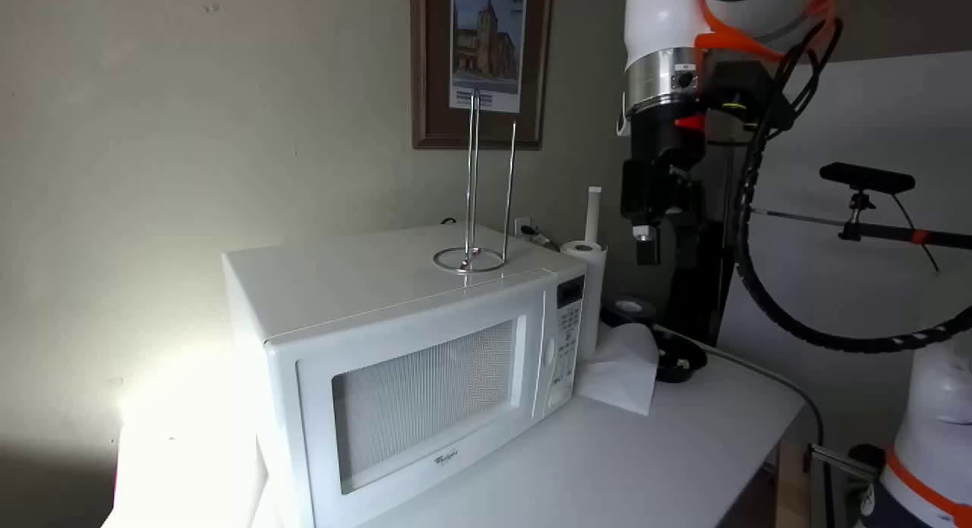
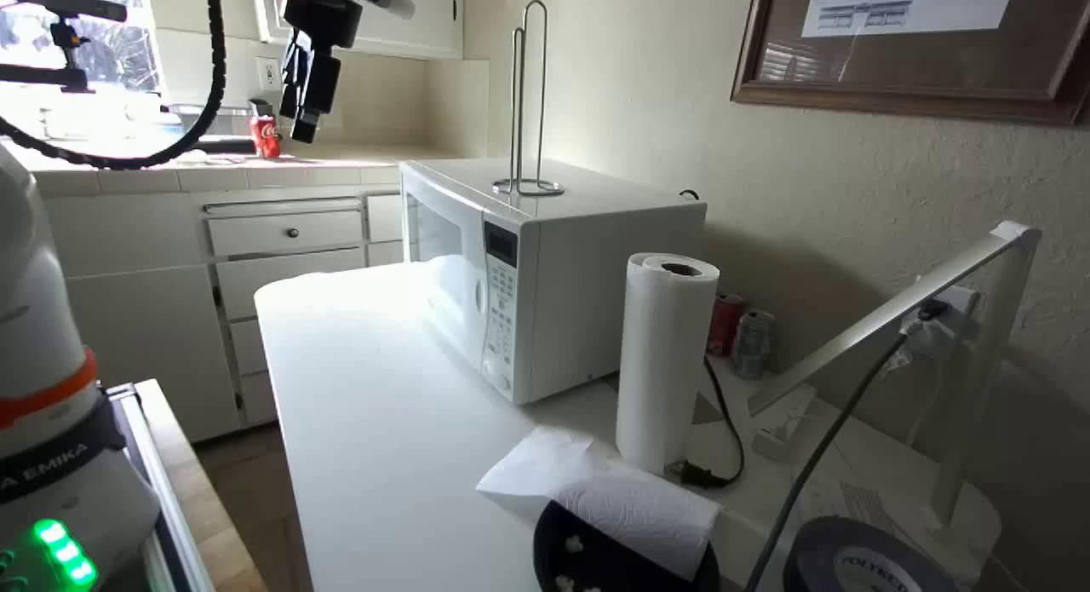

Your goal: Put the paper towel roll on the paper towel holder

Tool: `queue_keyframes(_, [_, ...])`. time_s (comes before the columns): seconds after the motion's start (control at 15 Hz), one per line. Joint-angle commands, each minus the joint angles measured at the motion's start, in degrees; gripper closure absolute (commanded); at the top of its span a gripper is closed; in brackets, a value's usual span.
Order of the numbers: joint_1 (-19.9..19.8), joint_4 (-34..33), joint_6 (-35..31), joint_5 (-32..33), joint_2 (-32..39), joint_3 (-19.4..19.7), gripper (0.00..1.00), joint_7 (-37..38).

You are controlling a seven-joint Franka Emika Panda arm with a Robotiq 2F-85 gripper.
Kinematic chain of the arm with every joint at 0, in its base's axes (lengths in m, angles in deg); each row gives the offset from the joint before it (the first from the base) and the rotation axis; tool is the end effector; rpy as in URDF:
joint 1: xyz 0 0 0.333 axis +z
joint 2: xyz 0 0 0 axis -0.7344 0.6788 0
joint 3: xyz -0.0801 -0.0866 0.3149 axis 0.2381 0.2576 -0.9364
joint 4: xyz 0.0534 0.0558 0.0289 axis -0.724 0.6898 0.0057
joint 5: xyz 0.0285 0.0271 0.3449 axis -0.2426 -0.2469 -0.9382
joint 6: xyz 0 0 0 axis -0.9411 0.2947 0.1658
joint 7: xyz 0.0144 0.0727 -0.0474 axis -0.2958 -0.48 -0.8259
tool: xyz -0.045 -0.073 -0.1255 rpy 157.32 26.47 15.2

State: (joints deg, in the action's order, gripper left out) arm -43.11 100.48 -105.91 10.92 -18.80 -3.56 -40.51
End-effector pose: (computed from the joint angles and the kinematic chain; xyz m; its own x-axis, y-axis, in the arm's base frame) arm 0.2491 0.0756 0.4950 0.9567 -0.1461 -0.2518 -0.1987 -0.9599 -0.1979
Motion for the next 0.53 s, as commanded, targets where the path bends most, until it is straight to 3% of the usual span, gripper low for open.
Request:
queue_keyframes(0.0, [-1.5, -0.1, 0.3, -0.6, 0.0, -1.1, 0.0, -0.7])
queue_keyframes(0.33, [-1.5, -0.1, 0.3, -0.6, 0.0, -1.1, 0.0, -0.7])
queue_keyframes(0.47, [-3.3, -0.7, -3.9, 1.6, 0.5, -1.5, 0.0, 0.3])
